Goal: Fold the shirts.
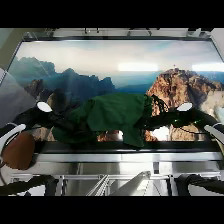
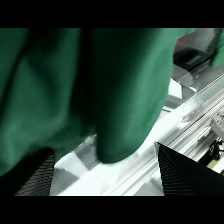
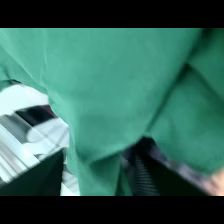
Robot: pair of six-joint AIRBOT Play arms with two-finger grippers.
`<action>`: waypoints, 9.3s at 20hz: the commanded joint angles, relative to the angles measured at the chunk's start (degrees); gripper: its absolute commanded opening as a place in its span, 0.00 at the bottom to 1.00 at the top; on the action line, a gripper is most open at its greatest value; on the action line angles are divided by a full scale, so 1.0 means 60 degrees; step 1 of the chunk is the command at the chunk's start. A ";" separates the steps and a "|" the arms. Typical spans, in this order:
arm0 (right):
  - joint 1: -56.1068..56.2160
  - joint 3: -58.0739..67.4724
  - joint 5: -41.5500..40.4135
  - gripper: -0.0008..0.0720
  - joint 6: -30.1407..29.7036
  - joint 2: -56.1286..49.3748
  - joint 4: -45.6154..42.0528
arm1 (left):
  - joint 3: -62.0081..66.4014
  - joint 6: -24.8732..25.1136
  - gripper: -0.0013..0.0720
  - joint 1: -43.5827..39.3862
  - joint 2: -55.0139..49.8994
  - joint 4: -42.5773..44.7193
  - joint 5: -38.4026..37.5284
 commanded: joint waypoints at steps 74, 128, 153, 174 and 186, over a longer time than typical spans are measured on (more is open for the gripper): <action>-0.6229 0.4462 0.3803 0.03 0.0178 0.5217 0.4834 | 0.7766 0.1162 0.03 0.3071 0.2007 -0.5319 -0.4299; -0.4186 0.0758 -0.0229 0.51 0.0117 -0.1151 -0.0627 | -0.0637 -0.0193 0.49 0.5949 0.2033 0.2514 -0.1144; -0.4506 0.0801 -0.0295 0.51 -0.0222 -0.1577 -0.0211 | 0.0790 -0.0197 0.05 0.3665 -0.0841 0.1111 0.0142; -0.7796 0.5147 0.3464 0.03 -0.0543 0.7020 0.6014 | 0.6094 0.2320 0.06 0.7246 0.5133 -1.0284 -0.4962; -0.7912 0.7242 0.2051 0.03 0.0488 0.6615 0.3672 | 0.6921 0.1545 0.06 0.8357 0.3158 -0.9052 -0.5399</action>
